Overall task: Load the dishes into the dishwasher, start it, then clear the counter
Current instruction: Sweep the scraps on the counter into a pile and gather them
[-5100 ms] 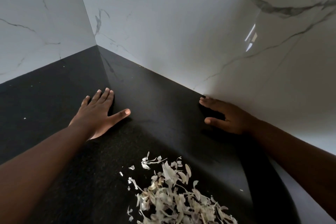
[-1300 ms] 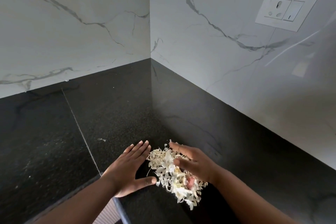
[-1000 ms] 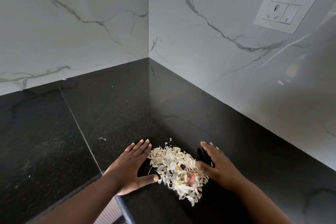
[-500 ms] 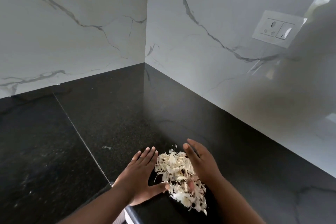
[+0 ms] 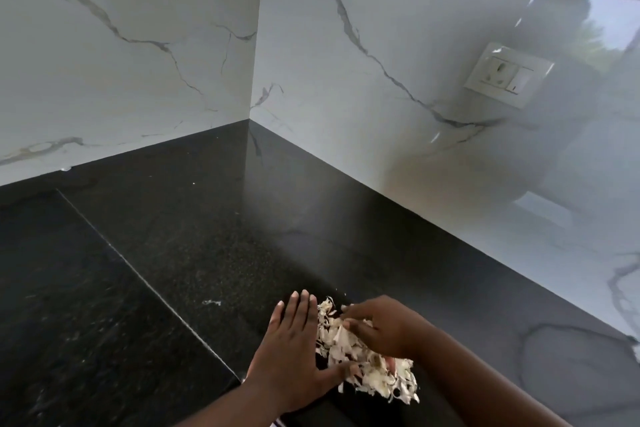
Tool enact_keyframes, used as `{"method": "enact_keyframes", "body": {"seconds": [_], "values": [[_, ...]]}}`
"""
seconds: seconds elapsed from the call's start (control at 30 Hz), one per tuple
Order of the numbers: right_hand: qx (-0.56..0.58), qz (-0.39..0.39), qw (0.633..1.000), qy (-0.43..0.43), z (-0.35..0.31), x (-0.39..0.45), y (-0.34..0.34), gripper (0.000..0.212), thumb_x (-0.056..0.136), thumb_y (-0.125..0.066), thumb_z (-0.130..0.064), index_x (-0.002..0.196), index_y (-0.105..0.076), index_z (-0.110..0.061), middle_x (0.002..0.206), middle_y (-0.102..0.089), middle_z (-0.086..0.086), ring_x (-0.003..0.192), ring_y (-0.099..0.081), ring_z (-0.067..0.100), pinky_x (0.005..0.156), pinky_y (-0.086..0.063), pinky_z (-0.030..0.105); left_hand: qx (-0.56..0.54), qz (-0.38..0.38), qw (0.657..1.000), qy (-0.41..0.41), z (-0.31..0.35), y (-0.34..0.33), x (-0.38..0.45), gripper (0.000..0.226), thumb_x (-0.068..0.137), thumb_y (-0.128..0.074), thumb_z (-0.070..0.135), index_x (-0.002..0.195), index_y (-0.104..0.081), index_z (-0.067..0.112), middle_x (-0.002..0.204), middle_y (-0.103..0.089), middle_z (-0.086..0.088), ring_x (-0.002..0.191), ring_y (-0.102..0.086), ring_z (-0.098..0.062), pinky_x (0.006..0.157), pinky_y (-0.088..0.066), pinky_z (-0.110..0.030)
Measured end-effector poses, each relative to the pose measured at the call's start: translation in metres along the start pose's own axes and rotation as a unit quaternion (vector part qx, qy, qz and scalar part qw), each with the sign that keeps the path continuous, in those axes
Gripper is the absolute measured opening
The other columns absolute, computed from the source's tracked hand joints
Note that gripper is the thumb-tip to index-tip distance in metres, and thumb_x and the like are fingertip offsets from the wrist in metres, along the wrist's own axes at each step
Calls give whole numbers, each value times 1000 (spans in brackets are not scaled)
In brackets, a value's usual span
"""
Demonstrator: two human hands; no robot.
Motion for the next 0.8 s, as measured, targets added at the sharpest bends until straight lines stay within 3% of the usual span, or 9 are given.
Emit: {"method": "enact_keyframes", "body": {"seconds": [0.1,0.23,0.3,0.47,0.57,0.63,0.7,0.8], "values": [[-36,67,997,-27,-15,-4,13,40,99,-39,-45,129,-59,-27,128,-62,-7,121,-55,11,101,-43,31,-22,10,1000,-7,2,4,-2,123,65,-12,99,142,28,12,154,30,-3,142,31,-16,115,20,-35],[-73,104,991,-28,-55,5,-2,49,101,-34,-42,148,-36,-29,155,-36,-5,145,-26,14,117,-15,30,-47,21,999,-5,1,7,-3,128,64,-15,96,145,27,6,148,37,-6,141,33,-18,113,21,-33],[-51,113,992,-36,-59,9,-13,49,101,-31,-39,148,-37,-30,155,-36,-6,145,-24,14,118,-10,30,-60,48,997,-13,2,11,-3,135,60,-22,96,147,22,2,152,32,-11,142,30,-20,113,19,-33],[-45,98,994,-7,-57,2,-24,57,94,-25,-48,143,-46,-27,147,-47,-4,135,-41,16,115,-24,31,-106,12,992,-69,8,14,-11,135,61,-40,91,136,36,8,147,36,3,140,31,-11,116,17,-29],[-56,106,993,-7,-56,-5,-19,58,90,-24,-49,112,-69,-19,117,-66,0,111,-57,19,103,-40,38,-104,11,992,-72,9,16,-12,142,51,-26,102,141,33,8,156,29,0,142,29,-10,118,14,-30],[-46,159,986,-9,-51,-17,-5,44,92,-38,-46,95,-72,-18,99,-67,-2,100,-58,15,94,-45,35,-105,13,992,-68,8,16,-13,143,51,-23,102,146,28,7,159,24,-2,143,26,-10,119,12,-30],[53,247,966,-47,-31,-41,13,28,86,-54,-49,97,-72,-29,101,-67,-15,101,-57,3,93,-44,25,-101,13,993,-66,6,14,-12,137,61,-31,98,147,26,8,160,23,-3,144,25,-11,119,13,-30],[155,356,915,-105,17,-88,22,28,72,-64,-60,94,-67,-43,97,-64,-25,100,-57,-4,87,-46,26,-87,10,994,-61,6,13,-11,131,66,-29,96,148,26,9,159,25,-3,143,26,-11,116,15,-29]]}}
Point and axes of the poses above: each hand's wrist, its own x-axis towards the middle knuckle, its own y-axis out of the back of the hand, z = x × y, the point moved 10 cm from there along x, towards the middle knuckle
